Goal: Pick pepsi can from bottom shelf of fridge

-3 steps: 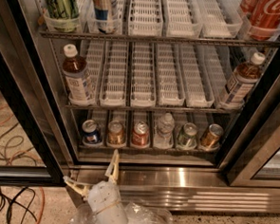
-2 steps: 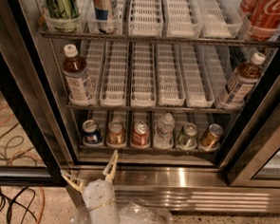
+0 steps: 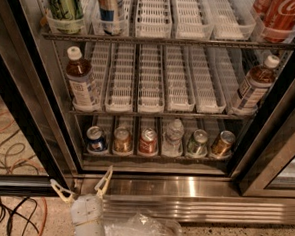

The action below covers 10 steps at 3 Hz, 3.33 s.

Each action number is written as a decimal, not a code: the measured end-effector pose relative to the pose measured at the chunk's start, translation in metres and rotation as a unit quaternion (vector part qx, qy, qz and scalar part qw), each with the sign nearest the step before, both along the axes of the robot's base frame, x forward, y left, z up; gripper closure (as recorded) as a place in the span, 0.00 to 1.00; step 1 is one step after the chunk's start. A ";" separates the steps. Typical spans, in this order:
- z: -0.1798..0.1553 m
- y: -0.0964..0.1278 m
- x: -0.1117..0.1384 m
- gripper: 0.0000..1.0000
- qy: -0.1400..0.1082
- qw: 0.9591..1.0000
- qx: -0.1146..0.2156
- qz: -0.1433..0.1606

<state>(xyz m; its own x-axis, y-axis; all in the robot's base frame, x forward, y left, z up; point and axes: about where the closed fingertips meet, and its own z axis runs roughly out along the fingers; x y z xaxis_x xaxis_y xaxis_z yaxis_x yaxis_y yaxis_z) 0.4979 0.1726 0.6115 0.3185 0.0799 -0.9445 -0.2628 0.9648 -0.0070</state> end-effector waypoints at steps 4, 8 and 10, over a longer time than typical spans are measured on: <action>0.000 -0.031 0.001 0.27 -0.012 0.992 0.022 -0.123; -0.011 -0.022 0.020 0.29 0.002 0.994 0.004 -0.105; -0.006 -0.012 0.042 0.31 -0.001 0.996 -0.006 -0.089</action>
Offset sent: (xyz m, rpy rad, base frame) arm 0.0008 -0.0514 0.0033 0.0742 -0.0464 -0.4074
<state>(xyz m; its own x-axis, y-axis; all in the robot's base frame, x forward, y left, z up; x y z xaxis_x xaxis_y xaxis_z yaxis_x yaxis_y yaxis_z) 0.5402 0.1606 0.6054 0.3282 0.0115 -0.9446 -0.0875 0.9960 -0.0182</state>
